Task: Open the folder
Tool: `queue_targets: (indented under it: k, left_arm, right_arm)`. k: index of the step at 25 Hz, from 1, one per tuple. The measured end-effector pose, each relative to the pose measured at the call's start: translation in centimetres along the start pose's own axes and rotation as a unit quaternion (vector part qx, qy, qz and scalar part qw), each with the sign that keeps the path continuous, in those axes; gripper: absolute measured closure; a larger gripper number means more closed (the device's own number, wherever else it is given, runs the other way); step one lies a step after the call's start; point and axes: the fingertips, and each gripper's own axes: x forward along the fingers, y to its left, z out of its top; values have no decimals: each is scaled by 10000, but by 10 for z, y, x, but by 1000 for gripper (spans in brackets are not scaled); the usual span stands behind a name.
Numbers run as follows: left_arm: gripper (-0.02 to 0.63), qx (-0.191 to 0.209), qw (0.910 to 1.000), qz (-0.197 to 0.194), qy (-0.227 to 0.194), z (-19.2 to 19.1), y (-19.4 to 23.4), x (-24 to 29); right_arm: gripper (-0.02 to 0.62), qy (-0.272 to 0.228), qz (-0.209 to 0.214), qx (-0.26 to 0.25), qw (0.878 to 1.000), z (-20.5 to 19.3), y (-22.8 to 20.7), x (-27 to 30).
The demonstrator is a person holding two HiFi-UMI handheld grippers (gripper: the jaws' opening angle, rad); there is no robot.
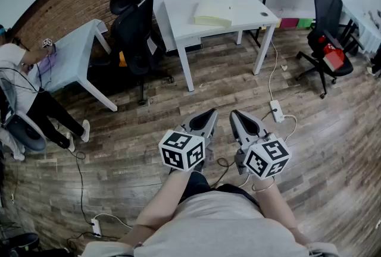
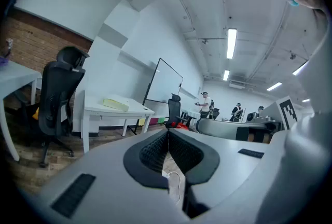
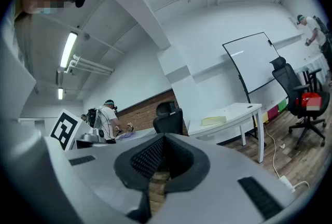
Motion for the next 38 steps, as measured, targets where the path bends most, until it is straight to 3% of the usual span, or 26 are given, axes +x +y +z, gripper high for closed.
queue_targets:
  k: [15,28,38]
  left_arm:
    - [588,-141,9999,-89,-6,10,31,19]
    - [588,-169,9989,-341,260,44,115,79]
    - [588,-127,9960,-799,367,80,176,122]
  right_arm:
    - [572,192,-86,-336,9992,1,-4,37]
    - [572,281,-555,21,9981,13,-58,125]
    - [572,195,-894,73,9958,29,-76,203]
